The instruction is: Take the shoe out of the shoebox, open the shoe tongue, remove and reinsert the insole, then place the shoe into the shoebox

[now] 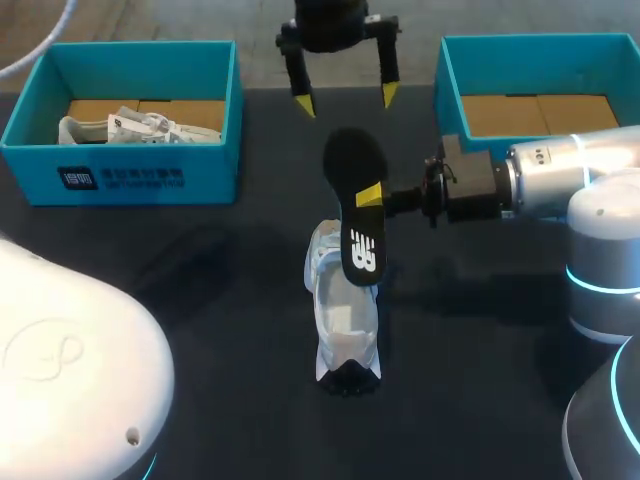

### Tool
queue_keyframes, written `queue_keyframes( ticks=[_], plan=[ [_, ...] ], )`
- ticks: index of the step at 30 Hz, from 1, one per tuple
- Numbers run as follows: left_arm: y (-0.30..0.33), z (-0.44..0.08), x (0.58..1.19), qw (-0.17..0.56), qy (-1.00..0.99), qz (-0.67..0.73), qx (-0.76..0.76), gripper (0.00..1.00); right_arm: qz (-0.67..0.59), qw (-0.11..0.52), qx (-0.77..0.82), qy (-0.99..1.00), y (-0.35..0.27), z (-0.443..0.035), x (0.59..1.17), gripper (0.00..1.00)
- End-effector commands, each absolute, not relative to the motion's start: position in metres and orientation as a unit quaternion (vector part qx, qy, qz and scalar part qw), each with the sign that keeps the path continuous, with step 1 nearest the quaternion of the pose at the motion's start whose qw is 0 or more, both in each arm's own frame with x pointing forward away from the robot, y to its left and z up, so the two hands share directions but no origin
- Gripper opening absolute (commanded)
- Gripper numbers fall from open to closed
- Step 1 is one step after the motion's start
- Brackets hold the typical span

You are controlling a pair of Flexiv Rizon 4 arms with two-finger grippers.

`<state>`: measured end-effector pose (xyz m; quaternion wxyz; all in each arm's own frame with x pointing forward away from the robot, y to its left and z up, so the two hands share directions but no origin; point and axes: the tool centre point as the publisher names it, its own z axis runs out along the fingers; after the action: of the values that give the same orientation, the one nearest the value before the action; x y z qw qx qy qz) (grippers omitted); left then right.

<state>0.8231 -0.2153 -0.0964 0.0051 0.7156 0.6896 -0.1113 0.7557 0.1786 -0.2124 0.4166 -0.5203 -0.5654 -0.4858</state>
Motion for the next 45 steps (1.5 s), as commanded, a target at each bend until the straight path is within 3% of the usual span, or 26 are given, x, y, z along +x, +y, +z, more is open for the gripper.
queue_keyframes(
  ticks=[1, 9, 31, 45],
  plan=[
    [-0.224, -0.100, 0.830, -0.028, 0.692, -0.059, 0.719, 1.00, -0.487, 0.416, -0.521, -0.564, 0.180, -0.213, 0.755, 0.00],
    [-0.210, -0.107, 0.829, 0.098, 0.717, -0.126, 0.679, 1.00, -0.487, 0.416, -0.521, -0.564, 0.180, -0.213, 0.755, 0.00],
    [-0.162, -0.121, 0.784, 0.337, 0.636, -0.401, 0.566, 1.00, -0.487, 0.416, -0.521, -0.564, 0.180, -0.213, 0.755, 0.00],
    [-0.143, -0.141, 0.786, 0.431, 0.590, -0.481, 0.485, 1.00, -0.487, 0.416, -0.521, -0.564, 0.180, -0.213, 0.755, 0.00]
  ],
)
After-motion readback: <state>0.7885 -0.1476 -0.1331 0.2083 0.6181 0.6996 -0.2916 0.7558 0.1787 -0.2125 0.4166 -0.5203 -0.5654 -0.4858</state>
